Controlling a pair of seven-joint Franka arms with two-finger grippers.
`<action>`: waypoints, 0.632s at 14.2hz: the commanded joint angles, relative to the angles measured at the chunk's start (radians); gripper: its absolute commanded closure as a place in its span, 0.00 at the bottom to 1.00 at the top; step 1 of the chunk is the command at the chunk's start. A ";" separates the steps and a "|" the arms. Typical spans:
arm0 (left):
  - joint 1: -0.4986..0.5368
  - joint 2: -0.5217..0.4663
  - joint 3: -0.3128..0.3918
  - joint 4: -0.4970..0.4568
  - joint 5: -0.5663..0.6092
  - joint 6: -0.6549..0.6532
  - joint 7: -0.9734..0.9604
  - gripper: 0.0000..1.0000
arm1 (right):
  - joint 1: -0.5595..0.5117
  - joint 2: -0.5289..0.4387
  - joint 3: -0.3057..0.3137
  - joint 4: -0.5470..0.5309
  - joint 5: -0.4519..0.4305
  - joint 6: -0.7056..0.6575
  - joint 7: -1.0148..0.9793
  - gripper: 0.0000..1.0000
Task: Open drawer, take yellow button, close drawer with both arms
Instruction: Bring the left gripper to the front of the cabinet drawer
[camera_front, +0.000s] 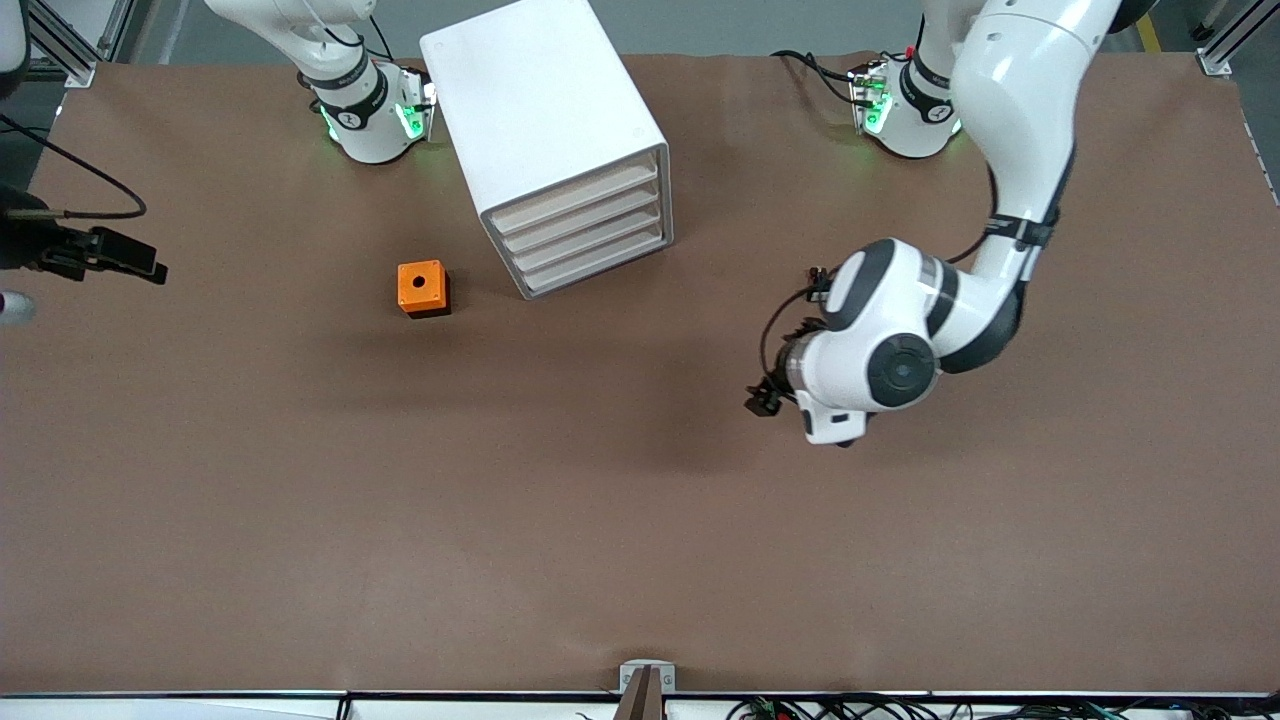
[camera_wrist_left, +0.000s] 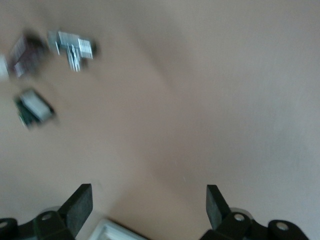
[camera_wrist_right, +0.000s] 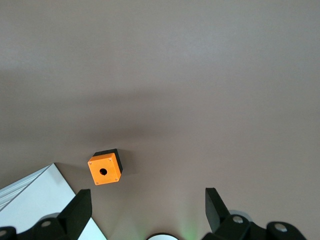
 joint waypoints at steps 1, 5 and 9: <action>-0.069 0.042 0.006 0.070 -0.076 -0.004 -0.193 0.00 | -0.011 0.010 0.005 0.033 0.014 -0.024 0.001 0.00; -0.123 0.039 0.006 0.074 -0.190 -0.004 -0.353 0.00 | -0.005 0.016 0.004 0.033 -0.002 -0.021 0.001 0.00; -0.163 0.032 0.001 0.072 -0.304 -0.018 -0.574 0.00 | -0.003 0.016 0.005 0.033 0.003 -0.021 0.015 0.00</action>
